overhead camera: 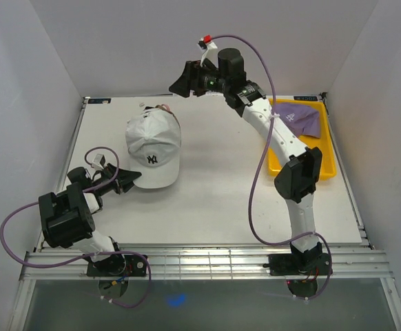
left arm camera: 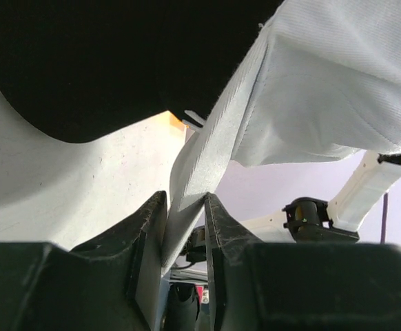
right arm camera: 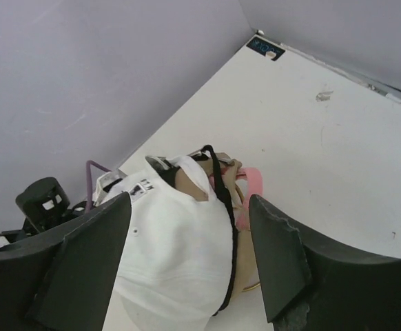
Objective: Stack the hats
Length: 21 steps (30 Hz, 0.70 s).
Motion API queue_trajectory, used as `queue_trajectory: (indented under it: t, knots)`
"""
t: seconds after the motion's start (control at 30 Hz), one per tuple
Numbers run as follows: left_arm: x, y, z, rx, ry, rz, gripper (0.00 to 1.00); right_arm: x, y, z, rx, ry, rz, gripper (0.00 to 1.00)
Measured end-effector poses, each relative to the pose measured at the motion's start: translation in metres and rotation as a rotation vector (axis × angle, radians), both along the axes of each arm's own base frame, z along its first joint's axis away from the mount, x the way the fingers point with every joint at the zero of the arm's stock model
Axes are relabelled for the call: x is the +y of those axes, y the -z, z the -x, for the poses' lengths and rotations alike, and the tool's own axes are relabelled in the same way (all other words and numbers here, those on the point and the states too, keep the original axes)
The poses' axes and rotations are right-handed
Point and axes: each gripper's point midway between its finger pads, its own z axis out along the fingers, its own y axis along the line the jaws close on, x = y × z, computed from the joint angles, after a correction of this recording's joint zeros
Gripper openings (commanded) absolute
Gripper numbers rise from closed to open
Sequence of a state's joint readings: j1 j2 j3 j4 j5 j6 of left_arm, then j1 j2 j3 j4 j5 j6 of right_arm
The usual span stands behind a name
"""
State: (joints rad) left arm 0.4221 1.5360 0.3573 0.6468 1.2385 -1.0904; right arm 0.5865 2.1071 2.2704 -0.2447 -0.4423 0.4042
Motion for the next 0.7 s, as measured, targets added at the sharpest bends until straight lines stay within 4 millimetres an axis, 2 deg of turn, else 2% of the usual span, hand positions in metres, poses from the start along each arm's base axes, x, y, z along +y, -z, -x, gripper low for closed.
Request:
queue_trajectory:
  t: [0.17,0.3,0.47,0.57,0.7]
  knots:
    - [0.001,-0.001,-0.002,0.008,0.002,-0.003,0.36,0.016,0.063,-0.015,0.078,-0.043,0.045,0.77]
    - [0.002,-0.002,-0.003,0.01,0.004,-0.009,0.36,0.032,0.096,-0.016,0.09,-0.077,0.072,0.79]
    - [0.003,-0.002,-0.005,0.019,0.002,-0.014,0.36,0.053,0.109,-0.007,0.059,-0.107,0.082,0.79]
    - [0.004,-0.003,-0.006,0.022,0.0,-0.02,0.36,0.057,0.107,-0.007,0.029,-0.105,0.069,0.79]
    - [0.006,-0.004,-0.009,0.02,-0.004,-0.033,0.36,0.057,0.106,-0.009,0.019,-0.101,0.063,0.73]
